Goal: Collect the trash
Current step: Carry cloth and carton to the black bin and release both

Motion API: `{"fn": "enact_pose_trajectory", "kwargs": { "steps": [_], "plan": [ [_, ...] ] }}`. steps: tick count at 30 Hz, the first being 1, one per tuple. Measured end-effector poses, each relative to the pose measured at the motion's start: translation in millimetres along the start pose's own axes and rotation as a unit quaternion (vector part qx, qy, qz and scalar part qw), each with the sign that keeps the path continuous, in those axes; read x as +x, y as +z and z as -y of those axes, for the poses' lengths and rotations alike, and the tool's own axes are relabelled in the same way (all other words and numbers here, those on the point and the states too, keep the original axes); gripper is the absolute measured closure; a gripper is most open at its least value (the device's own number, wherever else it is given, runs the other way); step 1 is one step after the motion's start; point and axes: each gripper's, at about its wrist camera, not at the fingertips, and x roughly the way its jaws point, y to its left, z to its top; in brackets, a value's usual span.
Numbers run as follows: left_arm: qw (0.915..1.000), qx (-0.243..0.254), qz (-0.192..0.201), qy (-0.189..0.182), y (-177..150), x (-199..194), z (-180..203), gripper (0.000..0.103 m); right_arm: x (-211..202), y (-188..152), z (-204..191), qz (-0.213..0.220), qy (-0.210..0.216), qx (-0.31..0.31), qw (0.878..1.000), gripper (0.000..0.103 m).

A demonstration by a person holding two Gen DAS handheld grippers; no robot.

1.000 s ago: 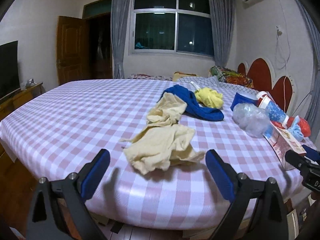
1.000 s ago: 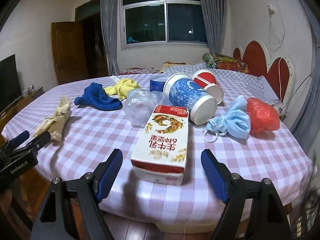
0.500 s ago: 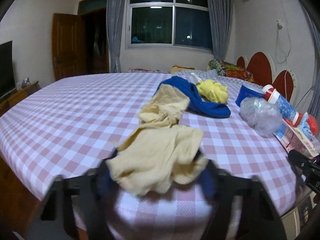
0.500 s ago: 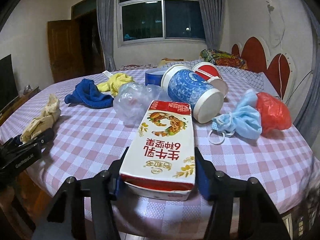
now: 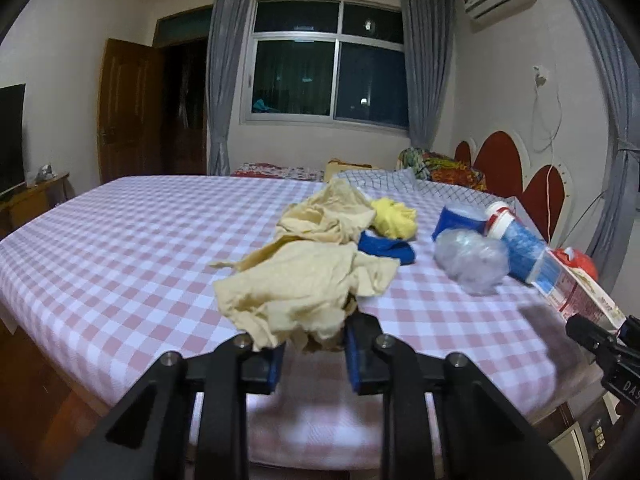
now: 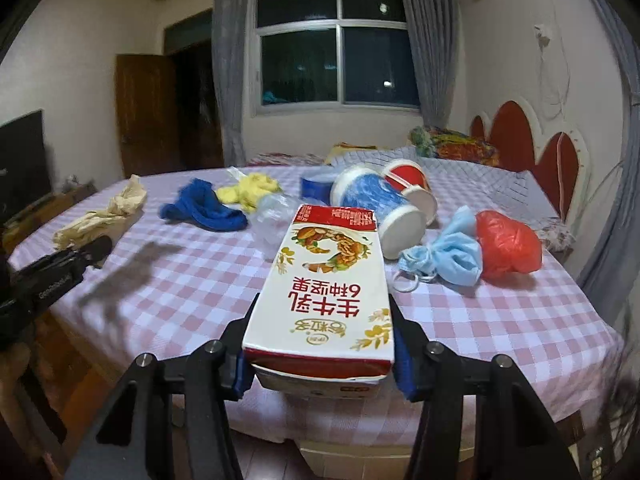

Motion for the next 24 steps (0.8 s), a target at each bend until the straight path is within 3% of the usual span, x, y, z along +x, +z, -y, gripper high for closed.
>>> {"fn": "enact_pose_trajectory", "kwargs": {
  "steps": [4, 10, 17, 24],
  "plan": [
    [0.9999, 0.010, 0.001, -0.013, -4.2, -15.4, 14.8, 0.077, -19.4, 2.4, 3.8, 0.010, 0.004, -0.003, 1.000, 0.047],
    [0.9986, 0.032, -0.003, -0.043, -17.8, -34.7, 44.9, 0.077, -56.8, -4.6, 29.6, 0.030, -0.021, 0.009, 0.999, 0.047],
    [0.9936, 0.056, -0.004, -0.099, -33.9, -53.4, 96.2, 0.077, -110.5, -29.2, 83.4, 0.040, -0.080, 0.033, 0.995, 0.047],
    [0.9828, 0.091, -0.012, -0.160, -47.3, -67.8, 164.3, 0.077, -157.4, -58.0, 145.3, 0.034, -0.144, 0.061, 0.987, 0.047]
  ]
}}
